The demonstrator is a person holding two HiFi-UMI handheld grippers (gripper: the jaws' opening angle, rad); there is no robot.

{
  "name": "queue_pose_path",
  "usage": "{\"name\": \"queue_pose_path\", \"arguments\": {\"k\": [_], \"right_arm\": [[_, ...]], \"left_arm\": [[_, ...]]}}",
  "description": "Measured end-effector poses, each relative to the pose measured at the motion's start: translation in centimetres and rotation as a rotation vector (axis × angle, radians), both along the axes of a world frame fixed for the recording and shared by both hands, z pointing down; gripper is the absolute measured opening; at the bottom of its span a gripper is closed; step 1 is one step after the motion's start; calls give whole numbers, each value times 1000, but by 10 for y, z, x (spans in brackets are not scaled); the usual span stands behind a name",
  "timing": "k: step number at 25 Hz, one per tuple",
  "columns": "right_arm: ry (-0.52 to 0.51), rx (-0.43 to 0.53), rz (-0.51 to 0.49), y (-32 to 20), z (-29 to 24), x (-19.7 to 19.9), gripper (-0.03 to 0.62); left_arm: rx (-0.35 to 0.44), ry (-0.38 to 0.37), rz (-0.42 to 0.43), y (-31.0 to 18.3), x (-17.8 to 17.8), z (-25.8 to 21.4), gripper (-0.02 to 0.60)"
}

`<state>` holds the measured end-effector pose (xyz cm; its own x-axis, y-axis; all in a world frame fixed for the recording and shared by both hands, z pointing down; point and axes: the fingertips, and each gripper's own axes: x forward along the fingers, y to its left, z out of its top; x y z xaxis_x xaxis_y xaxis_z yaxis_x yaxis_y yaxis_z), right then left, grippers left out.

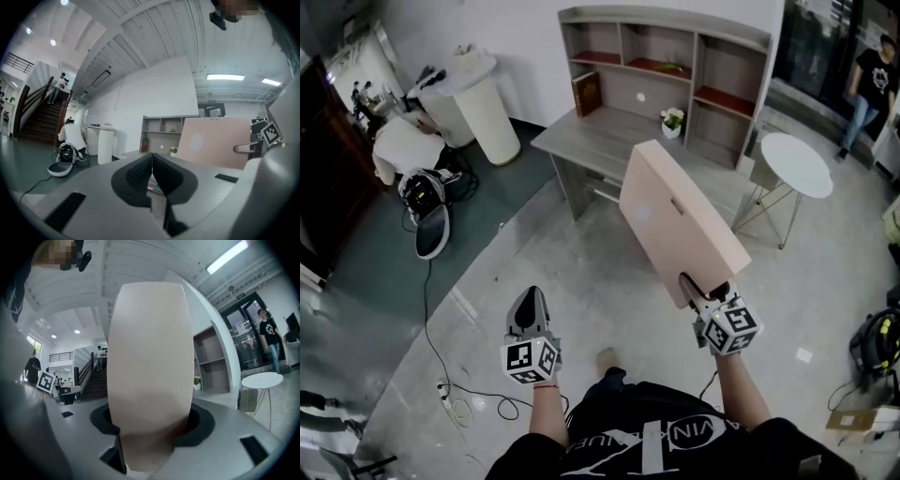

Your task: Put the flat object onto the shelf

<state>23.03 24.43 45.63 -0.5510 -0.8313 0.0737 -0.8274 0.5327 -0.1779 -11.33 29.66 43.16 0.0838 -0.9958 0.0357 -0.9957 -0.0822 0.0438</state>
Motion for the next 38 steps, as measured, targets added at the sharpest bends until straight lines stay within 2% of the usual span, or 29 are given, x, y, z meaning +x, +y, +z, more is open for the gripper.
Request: {"name": "queue_pose_path", "arguments": {"k": [12, 21, 25, 31, 35, 38], "right_arm": [[2, -41, 43, -74, 13, -64, 290], [-12, -24, 57, -116, 16, -105, 290], [-18, -19, 64, -123, 18, -111, 290], [-10, -65, 79, -125, 29, -105, 290], [-27, -92, 91, -140, 38, -105, 290], [-30, -111, 85, -157, 45, -110, 289]], "left_arm": [[-23, 19, 42, -94, -66, 9, 6], [12, 36, 27, -137, -120, 6, 6], [-3, 45, 27, -144, -128, 19, 6], [-55, 73, 43, -151, -124, 41, 6], [-97, 81, 49, -163, -120, 58, 6], [-98, 81, 35, -181, -128, 58, 6]]}}
